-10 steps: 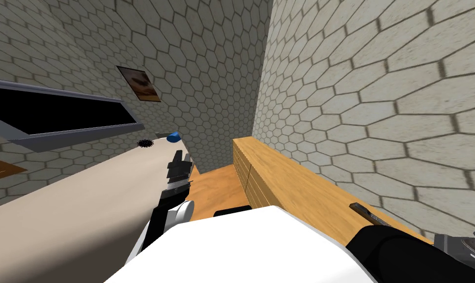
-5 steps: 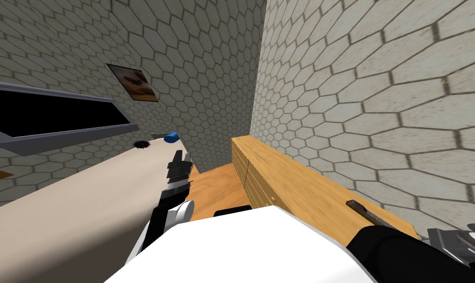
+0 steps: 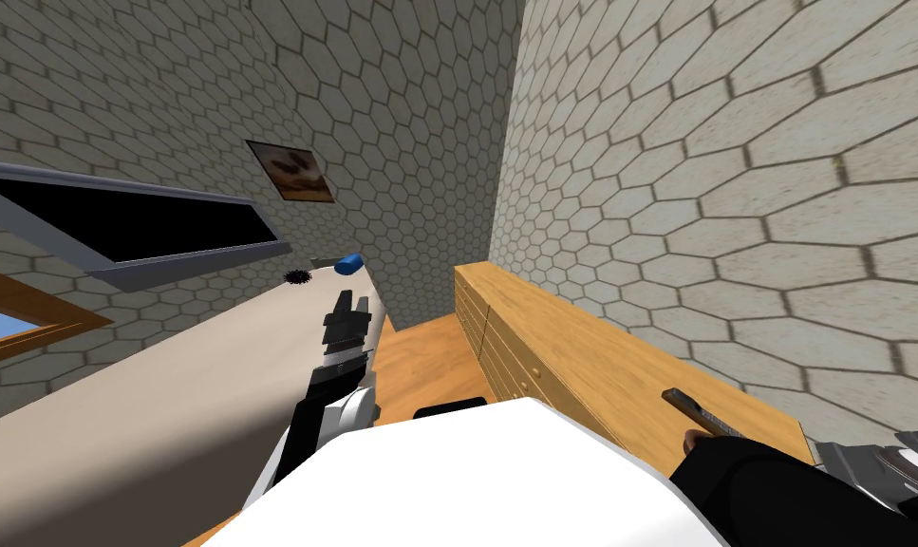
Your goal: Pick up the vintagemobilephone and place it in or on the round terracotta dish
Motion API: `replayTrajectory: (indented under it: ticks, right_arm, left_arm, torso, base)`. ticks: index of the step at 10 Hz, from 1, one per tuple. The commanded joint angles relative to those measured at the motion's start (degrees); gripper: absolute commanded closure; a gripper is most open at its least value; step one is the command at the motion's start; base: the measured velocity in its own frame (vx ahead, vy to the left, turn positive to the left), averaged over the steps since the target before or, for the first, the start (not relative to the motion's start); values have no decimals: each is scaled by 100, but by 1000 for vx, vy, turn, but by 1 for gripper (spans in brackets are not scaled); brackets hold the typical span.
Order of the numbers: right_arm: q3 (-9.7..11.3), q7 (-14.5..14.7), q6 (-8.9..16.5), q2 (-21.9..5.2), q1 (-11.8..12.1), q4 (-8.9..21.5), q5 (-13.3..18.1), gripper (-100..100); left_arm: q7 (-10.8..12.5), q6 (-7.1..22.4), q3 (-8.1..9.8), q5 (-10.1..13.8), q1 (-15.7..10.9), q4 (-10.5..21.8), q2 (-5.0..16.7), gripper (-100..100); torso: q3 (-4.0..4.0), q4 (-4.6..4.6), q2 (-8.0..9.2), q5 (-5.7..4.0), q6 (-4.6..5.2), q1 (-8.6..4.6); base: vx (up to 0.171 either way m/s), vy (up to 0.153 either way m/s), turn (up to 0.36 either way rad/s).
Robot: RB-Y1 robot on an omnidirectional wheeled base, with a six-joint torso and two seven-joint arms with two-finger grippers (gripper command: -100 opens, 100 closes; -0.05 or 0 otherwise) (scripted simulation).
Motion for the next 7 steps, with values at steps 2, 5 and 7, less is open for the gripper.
replayTrajectory:
  ticks: [2, 5, 7]
  right_arm:
    - [42, 63, -45, -58, 10, -81, -54, 100]
    - [44, 76, -63, -59, 9, -99, -59, -100]
    - [44, 76, -63, -59, 10, -99, -59, -100]
  left_arm:
    - [0, 0, 0, 0, 0, 0, 0, 0]
    - [0, 0, 2, 0, 1, 0, 1, 0]
    - [0, 0, 2, 0, 1, 0, 2, 0]
  torso:
    - [-3, -1, -4, 2, -3, 11]
    - [-10, -4, -18, -7, 3, -56]
    - [-12, -5, -20, -9, 3, -62]
  base:
    - [-40, 131, 69]
    - [-2, 8, -2]
    - [0, 0, 0]
